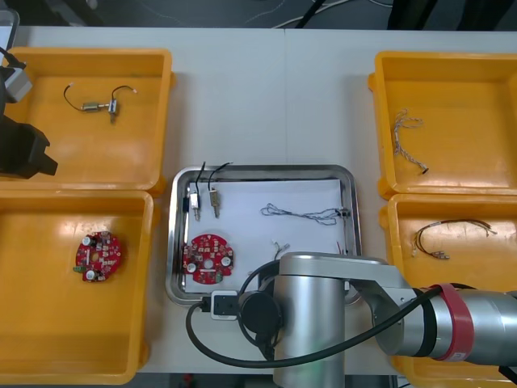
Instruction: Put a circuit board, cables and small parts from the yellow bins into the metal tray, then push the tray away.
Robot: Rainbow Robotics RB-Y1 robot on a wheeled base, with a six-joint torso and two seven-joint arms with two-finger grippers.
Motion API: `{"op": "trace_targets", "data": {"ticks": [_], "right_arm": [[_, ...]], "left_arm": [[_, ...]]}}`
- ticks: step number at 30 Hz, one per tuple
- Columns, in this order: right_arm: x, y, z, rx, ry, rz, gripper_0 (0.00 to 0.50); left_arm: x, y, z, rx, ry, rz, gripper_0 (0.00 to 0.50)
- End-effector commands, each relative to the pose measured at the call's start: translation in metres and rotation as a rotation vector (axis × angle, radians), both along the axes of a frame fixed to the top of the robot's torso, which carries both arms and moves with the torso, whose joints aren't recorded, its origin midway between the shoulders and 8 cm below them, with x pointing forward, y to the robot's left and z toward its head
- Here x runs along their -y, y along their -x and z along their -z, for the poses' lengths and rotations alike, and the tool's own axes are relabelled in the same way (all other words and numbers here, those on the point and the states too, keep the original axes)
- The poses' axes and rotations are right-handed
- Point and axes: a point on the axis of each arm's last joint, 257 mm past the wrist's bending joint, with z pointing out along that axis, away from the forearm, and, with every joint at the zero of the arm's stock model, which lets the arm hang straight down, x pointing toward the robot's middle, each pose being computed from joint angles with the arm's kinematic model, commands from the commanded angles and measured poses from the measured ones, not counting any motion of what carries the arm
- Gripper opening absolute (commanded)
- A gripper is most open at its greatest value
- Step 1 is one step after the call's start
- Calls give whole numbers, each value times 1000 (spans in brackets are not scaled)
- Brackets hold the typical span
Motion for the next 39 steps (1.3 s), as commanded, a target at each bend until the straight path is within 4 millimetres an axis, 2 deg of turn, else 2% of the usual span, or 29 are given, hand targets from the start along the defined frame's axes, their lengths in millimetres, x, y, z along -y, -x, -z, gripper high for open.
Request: {"op": "trace_targets", "data": {"ticks": [1, 28, 39], "right_arm": [[11, -14, -5, 42, 2, 18, 0], [18, -69, -54, 159, -13, 44, 0], [15, -81, -71, 170, -27, 50, 0]], "left_arm": [[0, 3, -4, 16, 38, -55, 500], [0, 3, -4, 16, 38, -55, 500], [0, 3, -4, 16, 38, -55, 500]]}}
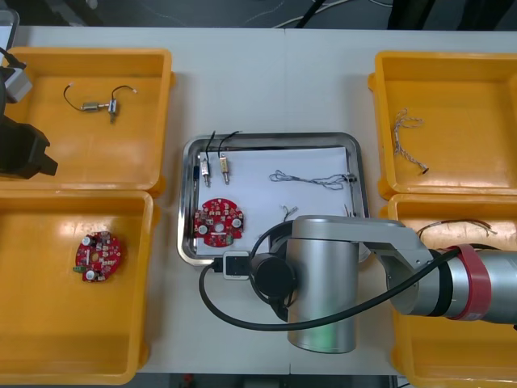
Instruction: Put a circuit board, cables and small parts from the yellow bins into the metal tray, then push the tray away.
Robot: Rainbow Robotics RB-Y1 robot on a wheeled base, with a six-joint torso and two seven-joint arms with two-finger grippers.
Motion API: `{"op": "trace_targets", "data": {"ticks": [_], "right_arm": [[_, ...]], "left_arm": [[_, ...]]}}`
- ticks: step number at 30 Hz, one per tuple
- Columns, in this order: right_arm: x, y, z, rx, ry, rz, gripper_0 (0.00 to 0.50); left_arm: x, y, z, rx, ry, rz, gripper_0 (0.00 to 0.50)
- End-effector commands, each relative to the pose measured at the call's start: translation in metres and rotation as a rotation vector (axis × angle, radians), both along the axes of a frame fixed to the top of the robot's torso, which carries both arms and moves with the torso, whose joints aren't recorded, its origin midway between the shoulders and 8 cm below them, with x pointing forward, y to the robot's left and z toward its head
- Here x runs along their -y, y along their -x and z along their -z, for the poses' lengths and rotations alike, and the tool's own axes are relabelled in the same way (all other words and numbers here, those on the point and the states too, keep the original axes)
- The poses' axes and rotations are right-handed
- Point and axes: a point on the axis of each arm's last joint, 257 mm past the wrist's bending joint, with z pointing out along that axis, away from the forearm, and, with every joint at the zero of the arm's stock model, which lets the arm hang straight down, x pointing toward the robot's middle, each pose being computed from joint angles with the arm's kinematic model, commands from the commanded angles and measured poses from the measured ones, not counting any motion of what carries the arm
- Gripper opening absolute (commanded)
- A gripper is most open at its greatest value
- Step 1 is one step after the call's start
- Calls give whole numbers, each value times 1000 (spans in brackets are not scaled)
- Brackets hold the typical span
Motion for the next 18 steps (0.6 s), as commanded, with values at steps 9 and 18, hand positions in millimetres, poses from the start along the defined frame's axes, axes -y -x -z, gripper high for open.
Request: {"op": "trace_targets", "data": {"ticks": [9, 18], "right_arm": [[-3, -41, -42, 53, -47, 58, 0], [-10, -67, -52, 95, -72, 53, 0]], "left_arm": [[0, 3, -4, 17, 38, -55, 500], [0, 3, -4, 17, 38, -55, 500]]}}
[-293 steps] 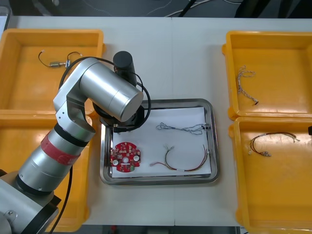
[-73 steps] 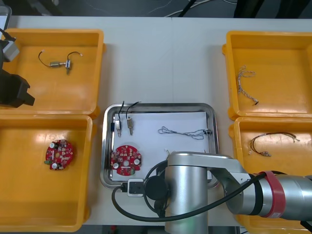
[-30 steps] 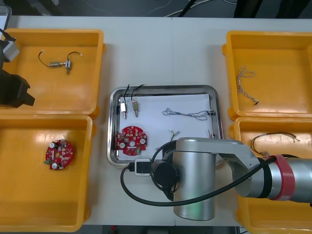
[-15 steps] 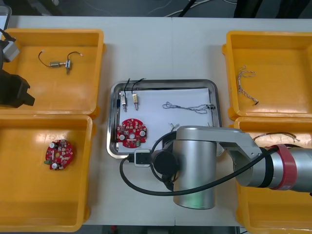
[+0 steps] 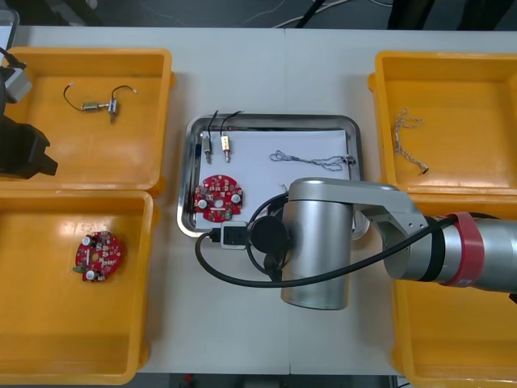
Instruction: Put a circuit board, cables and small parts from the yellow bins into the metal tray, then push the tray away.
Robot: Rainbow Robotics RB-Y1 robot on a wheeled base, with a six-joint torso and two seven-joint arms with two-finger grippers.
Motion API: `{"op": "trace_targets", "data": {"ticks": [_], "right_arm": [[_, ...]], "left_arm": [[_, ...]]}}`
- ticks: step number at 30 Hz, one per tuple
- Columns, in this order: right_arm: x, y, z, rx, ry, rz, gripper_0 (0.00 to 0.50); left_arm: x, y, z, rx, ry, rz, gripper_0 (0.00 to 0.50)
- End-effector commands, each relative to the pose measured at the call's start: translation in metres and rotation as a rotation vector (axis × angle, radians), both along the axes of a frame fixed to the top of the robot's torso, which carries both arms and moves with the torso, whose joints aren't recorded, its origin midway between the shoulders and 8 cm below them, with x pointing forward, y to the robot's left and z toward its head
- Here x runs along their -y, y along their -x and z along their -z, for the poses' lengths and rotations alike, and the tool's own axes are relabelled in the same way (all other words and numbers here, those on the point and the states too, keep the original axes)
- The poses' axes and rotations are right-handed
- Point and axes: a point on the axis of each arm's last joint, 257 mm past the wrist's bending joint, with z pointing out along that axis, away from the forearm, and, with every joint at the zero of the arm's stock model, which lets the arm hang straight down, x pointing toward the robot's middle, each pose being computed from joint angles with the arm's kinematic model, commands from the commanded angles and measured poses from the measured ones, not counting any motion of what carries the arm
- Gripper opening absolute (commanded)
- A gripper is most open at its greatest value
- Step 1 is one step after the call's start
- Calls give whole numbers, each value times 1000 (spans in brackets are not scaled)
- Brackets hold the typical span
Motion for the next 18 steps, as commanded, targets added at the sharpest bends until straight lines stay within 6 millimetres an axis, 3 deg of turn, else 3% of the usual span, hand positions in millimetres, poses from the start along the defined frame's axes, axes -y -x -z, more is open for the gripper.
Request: {"op": "trace_targets", "data": {"ticks": [1, 18], "right_arm": [[-6, -30, -32, 68, -50, 24, 0], [-7, -62, -58, 137, -38, 29, 0]], "left_arm": [[0, 3, -4, 17, 38, -55, 500], [0, 3, -4, 17, 38, -55, 500]]}}
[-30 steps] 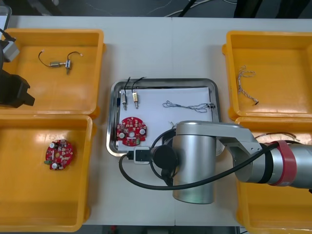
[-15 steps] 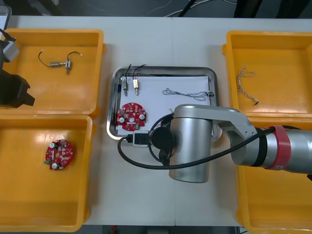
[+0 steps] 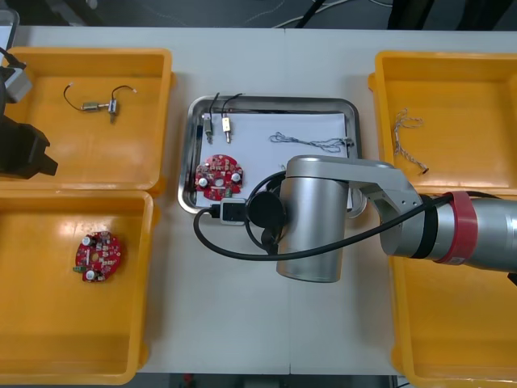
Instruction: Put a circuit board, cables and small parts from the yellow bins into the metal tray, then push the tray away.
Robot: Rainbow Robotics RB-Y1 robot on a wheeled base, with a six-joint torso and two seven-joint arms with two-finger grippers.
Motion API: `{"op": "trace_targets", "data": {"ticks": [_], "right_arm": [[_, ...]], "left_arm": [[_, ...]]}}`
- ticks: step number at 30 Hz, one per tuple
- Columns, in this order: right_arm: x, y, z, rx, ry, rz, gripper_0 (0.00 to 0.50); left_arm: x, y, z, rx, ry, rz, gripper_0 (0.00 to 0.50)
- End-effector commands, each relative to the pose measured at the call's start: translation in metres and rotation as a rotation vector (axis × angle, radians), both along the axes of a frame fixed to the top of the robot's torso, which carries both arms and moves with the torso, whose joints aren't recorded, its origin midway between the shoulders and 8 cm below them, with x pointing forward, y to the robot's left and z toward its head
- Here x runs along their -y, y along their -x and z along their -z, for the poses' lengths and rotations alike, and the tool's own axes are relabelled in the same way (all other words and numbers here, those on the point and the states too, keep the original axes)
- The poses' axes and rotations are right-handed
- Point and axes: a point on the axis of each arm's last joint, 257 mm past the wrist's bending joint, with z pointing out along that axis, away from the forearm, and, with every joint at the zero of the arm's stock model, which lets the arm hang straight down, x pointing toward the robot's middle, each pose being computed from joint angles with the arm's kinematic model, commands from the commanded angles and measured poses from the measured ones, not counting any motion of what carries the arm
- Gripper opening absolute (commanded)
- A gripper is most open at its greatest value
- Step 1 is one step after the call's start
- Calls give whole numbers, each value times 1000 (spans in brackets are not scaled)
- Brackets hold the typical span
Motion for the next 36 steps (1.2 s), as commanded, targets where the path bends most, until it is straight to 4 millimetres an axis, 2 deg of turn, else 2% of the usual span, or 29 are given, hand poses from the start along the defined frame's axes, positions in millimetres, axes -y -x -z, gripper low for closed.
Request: {"op": "trace_targets", "data": {"ticks": [1, 24, 30, 36], "right_arm": [[-5, -26, -39, 73, -32, 11, 0], [-14, -77, -54, 133, -71, 13, 0], [-14, -84, -62, 153, -56, -4, 0], [-23, -86, -68, 169, -59, -48, 0]], "left_arm": [[0, 3, -4, 17, 38, -55, 500], [0, 3, -4, 17, 38, -55, 500], [0, 3, -4, 17, 38, -55, 500], [0, 3, -4, 17, 38, -55, 500]]}}
